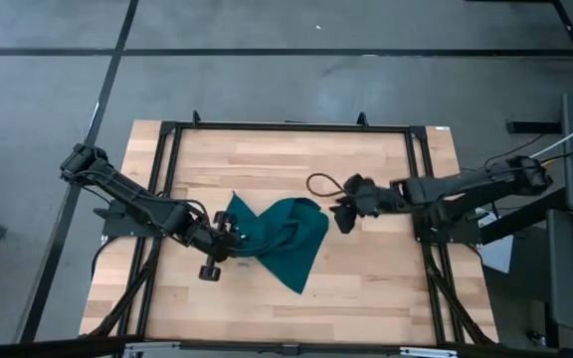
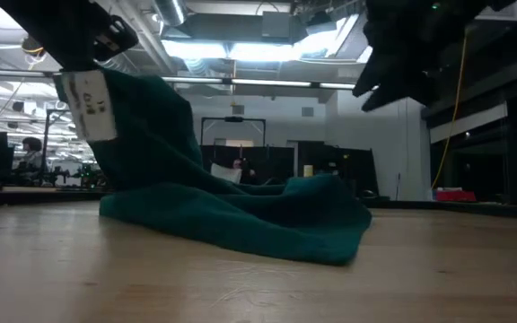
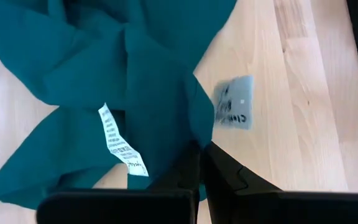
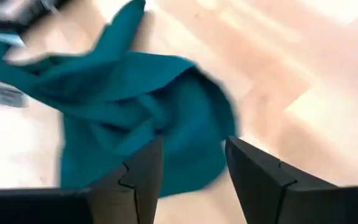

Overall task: Fold microfiber towels
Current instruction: Fold the green towel

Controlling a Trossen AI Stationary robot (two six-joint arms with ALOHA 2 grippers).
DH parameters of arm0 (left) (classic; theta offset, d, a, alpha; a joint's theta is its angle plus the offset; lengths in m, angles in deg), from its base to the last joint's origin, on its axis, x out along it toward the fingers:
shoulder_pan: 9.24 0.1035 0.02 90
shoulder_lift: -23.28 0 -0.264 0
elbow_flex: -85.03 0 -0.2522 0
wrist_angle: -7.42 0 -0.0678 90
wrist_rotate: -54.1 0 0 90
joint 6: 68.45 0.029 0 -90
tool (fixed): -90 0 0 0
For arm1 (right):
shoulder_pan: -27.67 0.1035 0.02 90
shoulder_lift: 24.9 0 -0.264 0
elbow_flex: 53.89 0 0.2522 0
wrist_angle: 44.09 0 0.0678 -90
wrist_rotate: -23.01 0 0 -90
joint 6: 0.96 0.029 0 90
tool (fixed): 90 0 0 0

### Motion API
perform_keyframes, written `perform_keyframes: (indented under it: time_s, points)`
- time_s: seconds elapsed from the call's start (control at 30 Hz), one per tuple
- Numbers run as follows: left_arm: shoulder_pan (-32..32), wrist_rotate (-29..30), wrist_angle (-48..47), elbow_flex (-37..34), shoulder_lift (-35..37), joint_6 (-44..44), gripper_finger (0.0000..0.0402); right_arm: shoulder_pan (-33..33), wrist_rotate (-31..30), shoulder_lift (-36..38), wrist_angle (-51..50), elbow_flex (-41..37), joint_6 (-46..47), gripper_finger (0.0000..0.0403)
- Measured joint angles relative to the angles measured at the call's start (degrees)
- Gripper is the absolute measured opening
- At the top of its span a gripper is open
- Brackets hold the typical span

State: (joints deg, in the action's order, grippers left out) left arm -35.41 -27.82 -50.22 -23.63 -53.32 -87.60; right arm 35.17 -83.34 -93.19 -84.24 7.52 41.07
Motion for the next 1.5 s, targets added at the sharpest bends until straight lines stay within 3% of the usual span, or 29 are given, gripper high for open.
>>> perform_keyframes:
  time_s: [0.2, 0.53, 0.73, 1.2, 1.5]
  points:
    - [0.0, 1.7, 0.1, 0.0, 0.0, -1.6, 0.0002, -8.7, 5.7, -1.7, -2.2, 2.4, -16.7, 0.0159]
    - [0.0, 4.5, 0.4, 0.1, 0.0, -5.0, 0.0002, -17.8, 22.4, -13.7, 9.1, 2.4, -26.7, 0.0207]
    - [0.0, 5.5, 0.5, 0.1, 0.2, -6.7, 0.0002, -20.3, 28.7, -22.7, 13.6, 2.3, -29.7, 0.0223]
    - [0.0, 5.8, 0.7, 0.1, 0.9, -9.3, 0.0002, -21.9, 31.1, -28.2, 21.8, 2.4, -32.7, 0.0172]
    - [0.0, 6.0, 0.9, 0.1, 0.9, -10.2, 0.0002, -22.9, 32.3, -30.9, 24.9, 2.4, -32.6, 0.0181]
